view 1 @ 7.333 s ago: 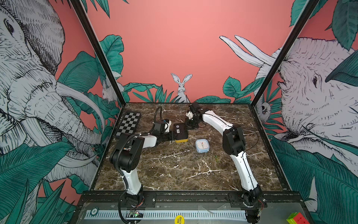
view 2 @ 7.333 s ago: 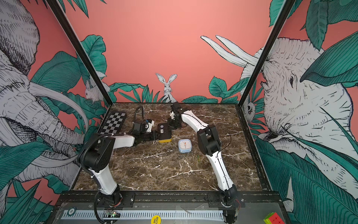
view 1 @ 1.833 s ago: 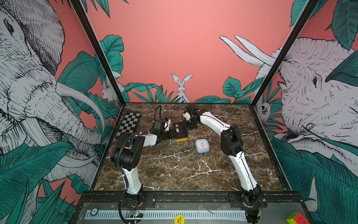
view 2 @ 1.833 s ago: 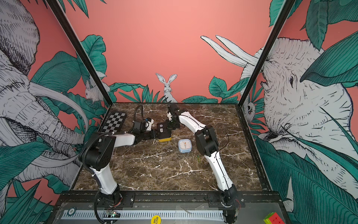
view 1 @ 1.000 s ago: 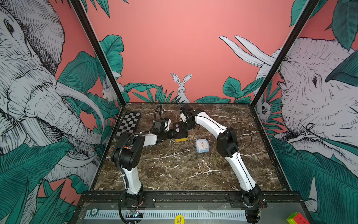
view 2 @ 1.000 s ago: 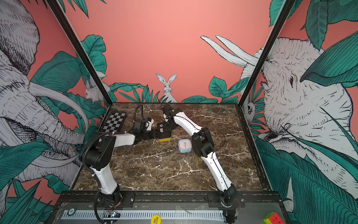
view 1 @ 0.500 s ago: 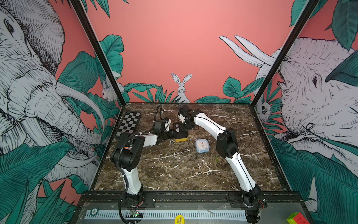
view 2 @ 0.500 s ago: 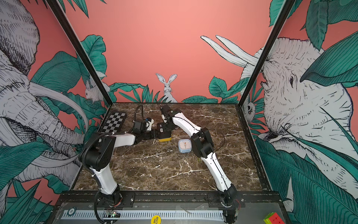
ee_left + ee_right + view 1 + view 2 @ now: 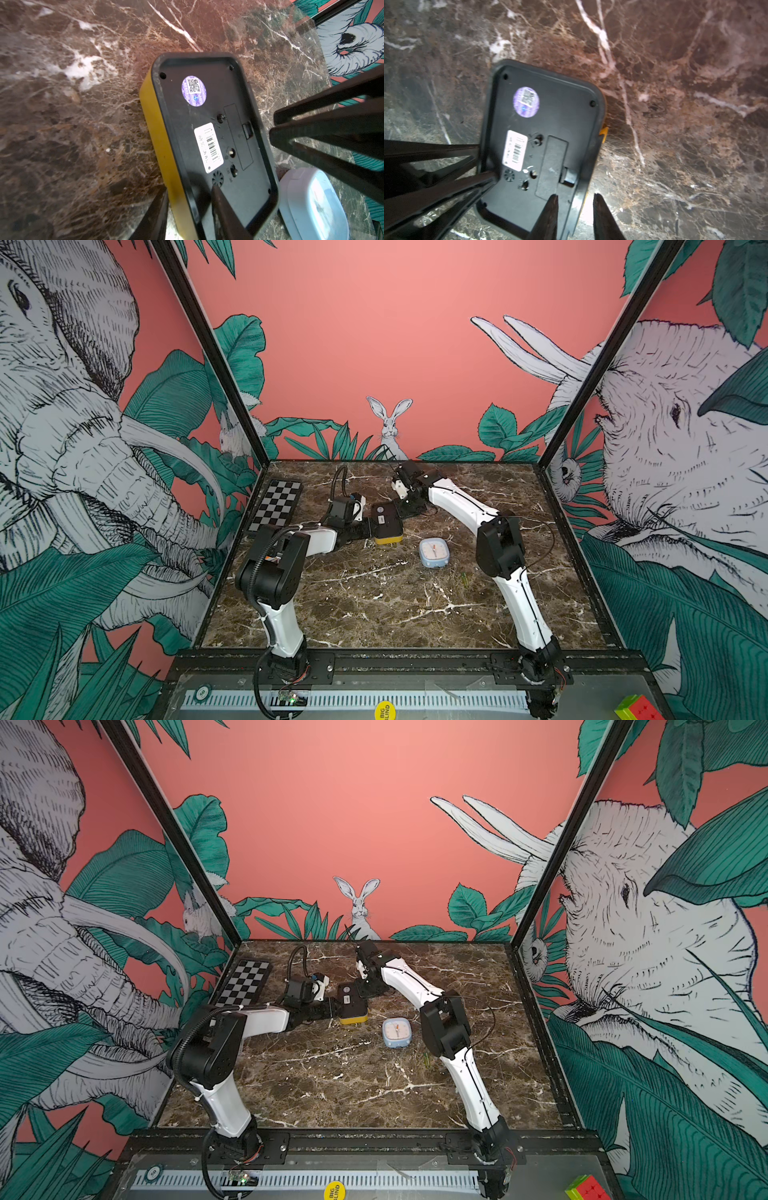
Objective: Insert the battery into the alarm
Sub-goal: Adjust the alarm at the center of the board.
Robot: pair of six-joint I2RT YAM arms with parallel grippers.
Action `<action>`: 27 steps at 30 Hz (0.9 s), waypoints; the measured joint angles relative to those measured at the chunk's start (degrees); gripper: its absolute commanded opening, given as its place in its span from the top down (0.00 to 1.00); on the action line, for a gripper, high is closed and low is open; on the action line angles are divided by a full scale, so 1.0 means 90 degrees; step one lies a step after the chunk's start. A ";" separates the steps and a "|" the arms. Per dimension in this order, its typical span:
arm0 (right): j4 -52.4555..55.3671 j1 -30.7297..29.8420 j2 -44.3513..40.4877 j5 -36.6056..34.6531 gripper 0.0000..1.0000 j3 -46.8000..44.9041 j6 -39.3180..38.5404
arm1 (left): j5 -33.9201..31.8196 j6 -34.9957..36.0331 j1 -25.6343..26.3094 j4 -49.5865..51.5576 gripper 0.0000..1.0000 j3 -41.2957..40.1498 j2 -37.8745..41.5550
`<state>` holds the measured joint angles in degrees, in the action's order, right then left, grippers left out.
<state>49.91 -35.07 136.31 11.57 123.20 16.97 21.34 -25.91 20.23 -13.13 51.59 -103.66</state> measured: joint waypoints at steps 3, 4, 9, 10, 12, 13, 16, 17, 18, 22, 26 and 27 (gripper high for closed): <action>0.0002 0.0044 0.0002 0.0070 0.74 -0.0097 0.0085 | -0.0002 0.0000 0.0000 0.0005 0.61 -0.0002 0.0041; -0.0010 0.0058 0.0002 0.0100 0.76 -0.0121 0.0102 | -0.0005 0.0002 0.0000 0.0005 0.60 -0.0002 0.0061; -0.0401 0.0134 -0.0015 0.0464 0.79 -0.0432 0.0267 | -0.0066 0.0046 0.0000 0.0044 0.51 0.0000 0.0206; -0.0483 0.0153 -0.0039 0.0546 0.79 -0.0508 0.0313 | -0.0090 0.0068 0.0000 0.0070 0.48 0.0000 0.0255; -0.0627 0.0228 -0.0090 0.0777 0.78 -0.0661 0.0410 | -0.0136 0.0114 0.0000 0.0121 0.43 0.0000 0.0355; -0.0663 0.0257 -0.0092 0.0869 0.78 -0.0687 0.0449 | -0.0155 0.0146 0.0000 0.0131 0.40 0.0000 0.0386; -0.0721 0.0321 -0.0092 0.1103 0.83 -0.0726 0.0525 | -0.0194 0.0158 -0.0027 0.0136 0.28 0.0002 0.0425; -0.0733 0.0330 -0.0092 0.1166 0.85 -0.0733 0.0546 | -0.0192 0.0136 -0.0058 0.0134 0.24 0.0002 0.0425; -0.0741 0.0367 -0.0090 0.1222 0.88 -0.0738 0.0607 | -0.0177 0.0107 -0.0087 0.0136 0.21 0.0002 0.0425; -0.0748 0.0452 -0.0090 0.1430 0.94 -0.0738 0.0663 | -0.0097 -0.0206 -0.0311 0.0017 0.06 0.0000 0.0425; -0.0738 0.0546 -0.0083 0.1574 0.95 -0.0743 0.0661 | 0.0015 -0.0512 -0.0522 -0.0238 0.07 0.0002 0.0369; -0.0733 0.0566 -0.0080 0.1600 0.95 -0.0743 0.0661 | 0.0056 -0.0600 -0.0551 -0.0301 0.09 0.0002 0.0325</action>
<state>43.31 -29.98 135.59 25.98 116.51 22.92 21.85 -31.31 15.27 -15.84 51.62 -100.73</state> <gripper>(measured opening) 0.092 0.931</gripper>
